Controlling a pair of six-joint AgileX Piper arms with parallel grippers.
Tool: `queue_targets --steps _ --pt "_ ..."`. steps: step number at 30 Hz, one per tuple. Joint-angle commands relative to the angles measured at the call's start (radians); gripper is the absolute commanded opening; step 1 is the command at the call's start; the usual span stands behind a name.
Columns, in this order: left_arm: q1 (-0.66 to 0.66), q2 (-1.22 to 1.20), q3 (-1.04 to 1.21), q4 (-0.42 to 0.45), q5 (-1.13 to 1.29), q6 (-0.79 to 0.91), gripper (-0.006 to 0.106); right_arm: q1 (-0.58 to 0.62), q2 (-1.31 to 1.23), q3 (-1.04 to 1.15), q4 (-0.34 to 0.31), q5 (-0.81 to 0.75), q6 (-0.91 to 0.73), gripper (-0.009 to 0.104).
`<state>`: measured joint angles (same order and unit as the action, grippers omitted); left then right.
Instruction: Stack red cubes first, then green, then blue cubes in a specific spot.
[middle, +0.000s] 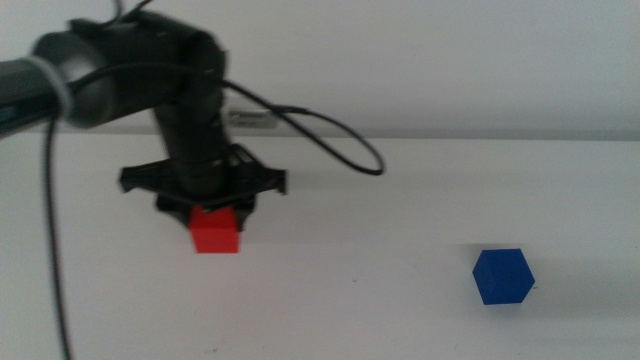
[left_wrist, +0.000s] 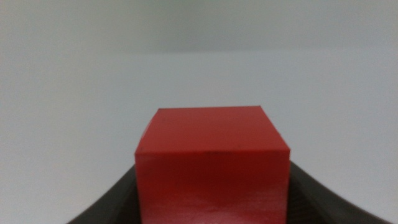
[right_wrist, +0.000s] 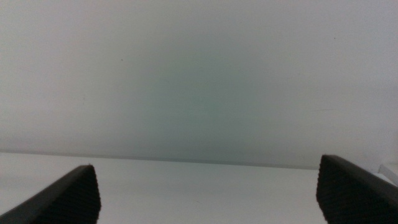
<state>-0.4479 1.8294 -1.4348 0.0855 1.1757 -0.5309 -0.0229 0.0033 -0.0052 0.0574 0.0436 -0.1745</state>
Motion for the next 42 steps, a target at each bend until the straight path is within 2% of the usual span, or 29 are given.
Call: queue_targets --steps 1,8,15,21,42 --pt "-0.052 0.046 -0.083 0.006 0.054 -0.055 -0.002 -0.006 -0.039 0.043 -0.005 -0.004 -0.002 0.093" --pt "-0.191 0.184 -0.282 0.021 0.111 -0.121 -0.002 -0.006 -0.039 0.043 -0.005 -0.004 -0.002 0.093" --pt "-0.268 0.305 -0.425 0.008 0.136 -0.160 -0.002 -0.006 -0.039 0.043 -0.005 -0.004 -0.002 0.093" --pt "-0.282 0.343 -0.428 -0.045 0.114 -0.161 -0.002 -0.006 -0.039 0.043 -0.005 -0.004 -0.002 0.093" --pt "-0.278 0.411 -0.428 -0.022 -0.037 -0.192 -0.002 -0.006 -0.039 0.043 -0.005 -0.004 -0.002 0.093"
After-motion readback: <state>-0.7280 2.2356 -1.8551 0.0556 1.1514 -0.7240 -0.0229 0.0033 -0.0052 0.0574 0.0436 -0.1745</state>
